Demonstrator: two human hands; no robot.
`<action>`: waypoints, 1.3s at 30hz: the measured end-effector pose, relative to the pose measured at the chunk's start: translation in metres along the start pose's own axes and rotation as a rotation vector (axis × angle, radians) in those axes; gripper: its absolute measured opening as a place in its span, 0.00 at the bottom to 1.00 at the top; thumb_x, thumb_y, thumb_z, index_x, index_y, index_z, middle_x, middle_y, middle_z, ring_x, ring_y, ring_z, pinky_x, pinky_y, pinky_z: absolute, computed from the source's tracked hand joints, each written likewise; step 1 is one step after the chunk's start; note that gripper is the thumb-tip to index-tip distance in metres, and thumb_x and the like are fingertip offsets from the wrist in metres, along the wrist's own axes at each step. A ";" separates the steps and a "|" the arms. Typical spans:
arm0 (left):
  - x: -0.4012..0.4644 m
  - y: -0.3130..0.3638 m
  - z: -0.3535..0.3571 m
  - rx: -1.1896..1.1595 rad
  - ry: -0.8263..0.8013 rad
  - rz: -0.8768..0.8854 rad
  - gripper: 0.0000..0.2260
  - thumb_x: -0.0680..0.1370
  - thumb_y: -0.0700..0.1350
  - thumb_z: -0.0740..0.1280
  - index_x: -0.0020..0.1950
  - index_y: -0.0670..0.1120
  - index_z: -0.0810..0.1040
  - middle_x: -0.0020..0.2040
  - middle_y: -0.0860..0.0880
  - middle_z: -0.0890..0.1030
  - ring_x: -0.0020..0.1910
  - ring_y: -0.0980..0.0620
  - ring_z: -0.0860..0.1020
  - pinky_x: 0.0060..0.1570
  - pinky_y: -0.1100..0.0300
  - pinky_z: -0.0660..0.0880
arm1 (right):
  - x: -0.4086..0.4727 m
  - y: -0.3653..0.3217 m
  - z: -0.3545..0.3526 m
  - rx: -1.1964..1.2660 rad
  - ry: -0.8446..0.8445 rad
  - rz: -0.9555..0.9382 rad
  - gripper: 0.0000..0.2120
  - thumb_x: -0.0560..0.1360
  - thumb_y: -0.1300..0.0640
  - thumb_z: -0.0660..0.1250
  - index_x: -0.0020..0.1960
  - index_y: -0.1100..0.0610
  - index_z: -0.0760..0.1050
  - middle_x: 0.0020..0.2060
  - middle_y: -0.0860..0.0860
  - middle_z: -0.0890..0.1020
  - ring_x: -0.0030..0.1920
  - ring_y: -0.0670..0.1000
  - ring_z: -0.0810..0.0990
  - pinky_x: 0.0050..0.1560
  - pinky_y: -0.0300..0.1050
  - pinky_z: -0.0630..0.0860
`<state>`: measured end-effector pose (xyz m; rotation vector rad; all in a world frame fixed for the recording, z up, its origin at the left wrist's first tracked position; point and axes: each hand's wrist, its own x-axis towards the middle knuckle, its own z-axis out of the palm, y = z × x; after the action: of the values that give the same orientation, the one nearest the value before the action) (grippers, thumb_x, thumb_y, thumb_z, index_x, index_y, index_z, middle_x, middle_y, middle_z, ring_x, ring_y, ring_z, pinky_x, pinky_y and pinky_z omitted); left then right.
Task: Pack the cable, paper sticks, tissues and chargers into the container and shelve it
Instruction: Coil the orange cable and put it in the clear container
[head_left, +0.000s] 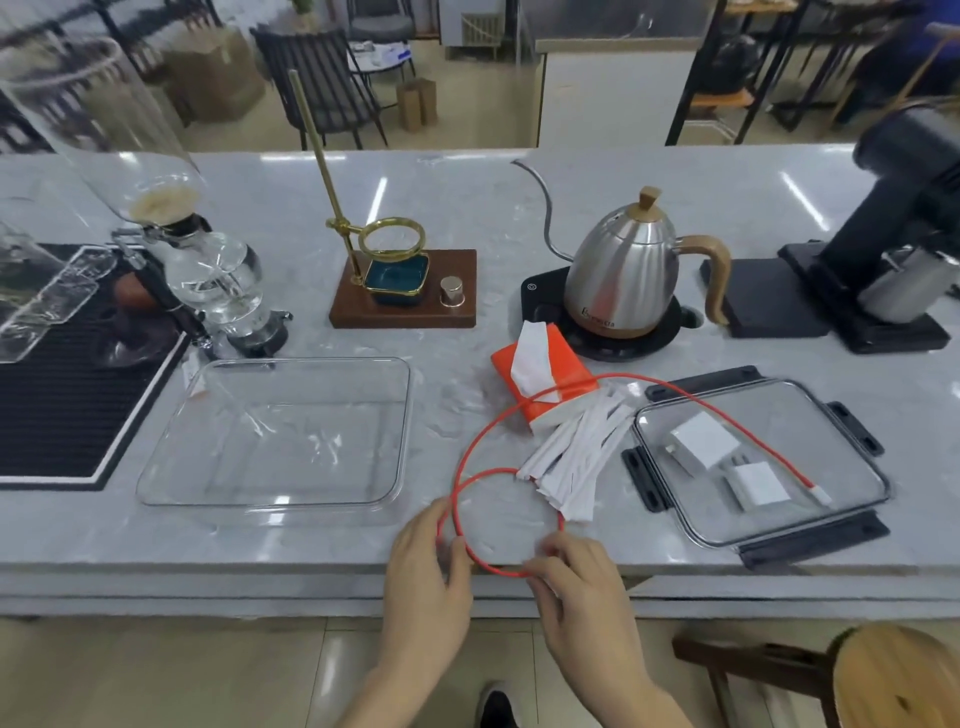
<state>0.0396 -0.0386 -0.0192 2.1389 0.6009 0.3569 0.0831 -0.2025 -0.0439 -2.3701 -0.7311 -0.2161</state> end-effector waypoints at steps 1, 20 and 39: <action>0.001 0.002 0.000 -0.017 0.024 -0.001 0.17 0.77 0.34 0.66 0.63 0.49 0.78 0.53 0.51 0.82 0.52 0.47 0.79 0.52 0.56 0.75 | 0.002 0.000 0.000 0.003 0.008 -0.006 0.08 0.67 0.65 0.77 0.43 0.55 0.82 0.46 0.50 0.81 0.44 0.54 0.79 0.43 0.47 0.76; 0.000 0.026 -0.017 -0.540 0.219 -0.163 0.14 0.80 0.34 0.65 0.53 0.54 0.81 0.46 0.48 0.85 0.47 0.50 0.85 0.44 0.68 0.78 | 0.007 -0.021 0.012 0.375 0.113 -0.072 0.07 0.72 0.65 0.72 0.45 0.54 0.80 0.45 0.46 0.80 0.50 0.44 0.77 0.51 0.34 0.71; 0.036 0.062 -0.051 -1.221 -0.091 -0.488 0.11 0.80 0.31 0.61 0.59 0.36 0.79 0.52 0.40 0.86 0.38 0.50 0.85 0.37 0.62 0.82 | 0.028 -0.019 -0.032 0.326 0.193 -0.208 0.11 0.68 0.69 0.73 0.45 0.54 0.81 0.51 0.52 0.78 0.49 0.47 0.76 0.47 0.39 0.75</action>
<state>0.0647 -0.0163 0.0621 0.8050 0.5970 0.2420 0.0965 -0.1976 0.0006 -1.9367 -0.8488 -0.3776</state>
